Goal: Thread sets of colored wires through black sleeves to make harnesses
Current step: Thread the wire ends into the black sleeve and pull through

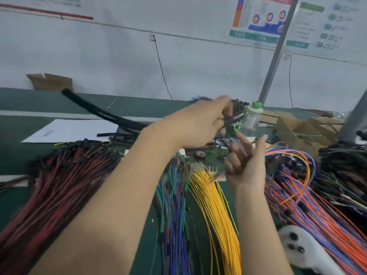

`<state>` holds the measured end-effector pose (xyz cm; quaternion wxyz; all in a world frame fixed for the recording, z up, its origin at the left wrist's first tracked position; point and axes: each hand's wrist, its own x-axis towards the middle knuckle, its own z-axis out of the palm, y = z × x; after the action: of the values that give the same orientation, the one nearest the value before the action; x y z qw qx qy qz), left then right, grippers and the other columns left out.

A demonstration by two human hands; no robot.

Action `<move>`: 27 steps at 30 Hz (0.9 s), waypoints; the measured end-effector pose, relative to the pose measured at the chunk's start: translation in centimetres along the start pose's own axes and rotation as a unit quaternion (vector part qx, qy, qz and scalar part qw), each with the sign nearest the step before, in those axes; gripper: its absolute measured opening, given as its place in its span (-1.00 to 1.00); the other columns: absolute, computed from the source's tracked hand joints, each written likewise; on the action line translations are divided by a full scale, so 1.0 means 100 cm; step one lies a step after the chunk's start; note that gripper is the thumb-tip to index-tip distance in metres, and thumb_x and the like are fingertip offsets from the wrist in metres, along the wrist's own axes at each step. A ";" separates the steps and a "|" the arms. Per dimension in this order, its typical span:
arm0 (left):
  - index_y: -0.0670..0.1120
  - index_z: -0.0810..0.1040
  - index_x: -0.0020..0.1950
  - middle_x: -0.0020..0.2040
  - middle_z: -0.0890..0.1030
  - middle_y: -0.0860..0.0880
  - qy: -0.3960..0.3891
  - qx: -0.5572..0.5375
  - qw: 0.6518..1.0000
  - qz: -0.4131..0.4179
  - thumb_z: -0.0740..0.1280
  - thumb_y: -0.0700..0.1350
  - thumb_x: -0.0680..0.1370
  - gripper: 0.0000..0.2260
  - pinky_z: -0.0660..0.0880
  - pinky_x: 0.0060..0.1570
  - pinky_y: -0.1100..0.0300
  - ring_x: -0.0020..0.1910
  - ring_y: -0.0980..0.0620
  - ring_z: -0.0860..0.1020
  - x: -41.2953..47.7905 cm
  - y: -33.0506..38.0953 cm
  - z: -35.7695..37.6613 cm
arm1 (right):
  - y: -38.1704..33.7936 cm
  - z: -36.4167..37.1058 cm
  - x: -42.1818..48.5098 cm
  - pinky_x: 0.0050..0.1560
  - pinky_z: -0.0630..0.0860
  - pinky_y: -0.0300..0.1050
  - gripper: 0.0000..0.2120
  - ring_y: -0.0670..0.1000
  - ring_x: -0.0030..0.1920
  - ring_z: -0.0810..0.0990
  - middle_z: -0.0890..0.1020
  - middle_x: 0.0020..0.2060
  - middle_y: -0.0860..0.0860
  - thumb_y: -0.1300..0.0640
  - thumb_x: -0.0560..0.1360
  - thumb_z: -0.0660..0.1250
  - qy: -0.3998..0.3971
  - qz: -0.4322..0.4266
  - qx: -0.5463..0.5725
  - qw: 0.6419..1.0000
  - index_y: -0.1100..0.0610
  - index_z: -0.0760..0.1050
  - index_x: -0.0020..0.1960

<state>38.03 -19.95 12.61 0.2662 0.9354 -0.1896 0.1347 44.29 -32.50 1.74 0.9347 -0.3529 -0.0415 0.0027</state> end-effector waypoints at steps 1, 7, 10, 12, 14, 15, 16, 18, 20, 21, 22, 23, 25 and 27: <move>-0.04 0.33 0.10 -0.02 0.64 -0.10 -0.046 0.019 0.998 -0.034 0.11 -0.28 0.61 -0.84 0.40 -0.33 0.25 -0.39 0.17 0.45 -0.018 -0.003 0.008 | 0.006 -0.001 -0.018 -0.66 0.03 -0.38 -0.56 -0.17 -0.68 0.11 0.48 -0.54 -0.04 -0.24 0.51 0.17 -0.021 0.021 -0.041 0.999 0.12 0.55 -0.11; -0.07 0.46 0.06 -0.03 0.62 -0.10 -0.077 0.083 0.983 -0.141 0.18 -0.22 0.59 -0.88 0.43 -0.11 0.18 -0.12 -0.01 0.54 -0.104 -0.020 0.045 | 0.044 -0.017 -0.095 -0.63 0.00 -0.38 -0.76 -0.18 -0.67 0.12 0.38 -0.59 -0.01 0.11 0.54 0.30 -0.106 0.073 -0.272 0.954 0.15 0.47 -0.29; -0.04 0.49 -0.08 -0.11 0.57 -0.02 0.177 0.150 0.964 -0.128 0.22 -0.10 0.58 -0.91 0.45 -0.06 0.04 -0.08 -0.06 0.51 -0.136 -0.020 0.071 | 0.053 -0.020 -0.110 -0.62 0.03 -0.38 -0.70 -0.16 -0.69 0.12 0.29 -0.60 -0.01 0.13 0.55 0.33 -0.023 0.067 -0.274 0.959 0.17 0.45 -0.35; -0.06 0.49 -0.19 -0.30 0.54 -0.01 0.226 0.064 0.953 -0.190 0.20 0.02 0.59 -0.76 0.43 -0.25 0.06 -0.22 -0.09 0.53 -0.151 -0.015 0.093 | 0.056 -0.023 -0.115 -0.63 0.05 -0.37 -0.73 -0.16 -0.70 0.13 0.31 -0.65 -0.06 0.14 0.56 0.31 0.002 0.064 -0.249 0.966 0.22 0.48 -0.28; -0.14 0.56 -0.21 -0.40 0.55 -0.03 0.151 -0.093 0.937 -0.301 0.16 0.11 0.60 -0.61 0.41 -0.33 0.15 -0.35 -0.02 0.55 -0.153 -0.021 0.111 | 0.059 -0.027 -0.118 -0.65 0.04 -0.38 -0.82 -0.17 -0.71 0.13 0.40 -0.66 -0.10 0.19 0.58 0.27 -0.025 0.078 -0.214 0.973 0.24 0.48 -0.17; -0.17 0.58 -0.17 -0.43 0.54 -0.01 0.134 -0.193 0.911 -0.340 0.17 0.13 0.60 -0.59 0.40 -0.42 0.24 -0.46 0.08 0.51 -0.152 -0.027 0.119 | 0.061 -0.029 -0.120 -0.66 0.05 -0.39 -0.86 -0.18 -0.71 0.13 0.46 -0.63 -0.08 0.21 0.58 0.25 -0.046 0.089 -0.205 0.974 0.23 0.48 -0.14; -0.17 0.56 -0.13 -0.45 0.51 0.02 0.142 -0.313 0.868 -0.360 0.19 0.12 0.60 -0.63 0.33 -0.51 0.31 -0.56 0.15 0.42 -0.153 -0.032 0.126 | 0.062 -0.031 -0.120 -0.66 0.05 -0.39 -0.88 -0.18 -0.70 0.14 0.52 -0.55 -0.05 0.24 0.58 0.24 -0.067 0.099 -0.212 0.970 0.23 0.49 -0.10; -0.13 0.54 -0.03 -0.42 0.41 0.05 0.175 -0.538 0.753 -0.336 0.25 0.03 0.59 -0.76 0.19 -0.60 0.37 -0.60 0.20 0.27 -0.154 -0.039 0.136 | 0.063 -0.034 -0.119 -0.65 0.06 -0.38 -0.89 -0.17 -0.69 0.15 0.55 -0.43 0.04 0.25 0.58 0.24 -0.099 0.112 -0.256 0.955 0.23 0.54 -0.06; -0.11 0.54 0.08 -0.40 0.38 0.05 0.177 -0.670 0.669 -0.266 0.25 -0.10 0.60 -0.85 0.20 -0.56 0.39 -0.54 0.21 0.27 -0.155 -0.046 0.145 | 0.063 -0.037 -0.117 -0.63 0.06 -0.37 -0.86 -0.16 -0.67 0.16 0.48 -0.43 0.06 0.25 0.57 0.27 -0.112 0.127 -0.284 0.944 0.19 0.56 -0.13; -0.11 0.55 0.09 -0.39 0.38 0.05 0.171 -0.691 0.658 -0.244 0.24 -0.15 0.60 -0.86 0.23 -0.54 0.40 -0.52 0.20 0.29 -0.156 -0.049 0.147 | 0.063 -0.037 -0.116 -0.63 0.05 -0.37 -0.84 -0.16 -0.67 0.15 0.44 -0.46 0.02 0.24 0.56 0.28 -0.109 0.138 -0.286 0.942 0.17 0.54 -0.18; -0.10 0.57 0.06 -0.39 0.39 0.04 0.166 -0.696 0.658 -0.234 0.24 -0.18 0.59 -0.87 0.27 -0.50 0.39 -0.50 0.19 0.31 -0.157 -0.051 0.149 | 0.063 -0.037 -0.117 -0.63 0.04 -0.38 -0.83 -0.17 -0.66 0.14 0.38 -0.51 -0.03 0.22 0.56 0.28 -0.101 0.148 -0.279 0.943 0.15 0.51 -0.21; -0.10 0.58 0.02 -0.38 0.41 0.04 0.165 -0.697 0.660 -0.229 0.26 -0.19 0.57 -0.88 0.32 -0.47 0.39 -0.47 0.18 0.35 -0.158 -0.052 0.149 | 0.062 -0.037 -0.117 -0.64 0.04 -0.38 -0.79 -0.17 -0.66 0.13 0.32 -0.56 -0.08 0.20 0.57 0.27 -0.086 0.155 -0.261 0.949 0.13 0.46 -0.24; -0.11 0.60 -0.01 -0.37 0.46 0.02 0.169 -0.708 0.649 -0.222 0.30 -0.19 0.52 -0.89 0.40 -0.42 0.37 -0.43 0.17 0.41 -0.160 -0.057 0.150 | 0.058 -0.038 -0.114 -0.66 0.00 -0.36 -0.67 -0.17 -0.67 0.09 0.21 -0.62 -0.12 0.15 0.59 0.25 -0.020 0.151 -0.174 0.973 0.05 0.29 -0.34; -0.14 0.61 0.02 -0.35 0.51 0.01 0.167 -0.715 0.642 -0.218 0.34 -0.17 0.44 -0.82 0.47 -0.38 0.36 -0.40 0.17 0.47 -0.163 -0.060 0.148 | 0.049 -0.042 -0.110 -0.67 -0.02 -0.30 -0.63 -0.15 -0.68 0.06 0.14 -0.65 -0.10 0.08 0.62 0.18 0.029 0.124 -0.033 0.991 0.04 0.21 -0.35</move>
<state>28.31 -18.78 -7.99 0.9014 0.4291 0.0304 0.0494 33.80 -31.96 -5.44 0.9160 -0.3856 0.0299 0.1064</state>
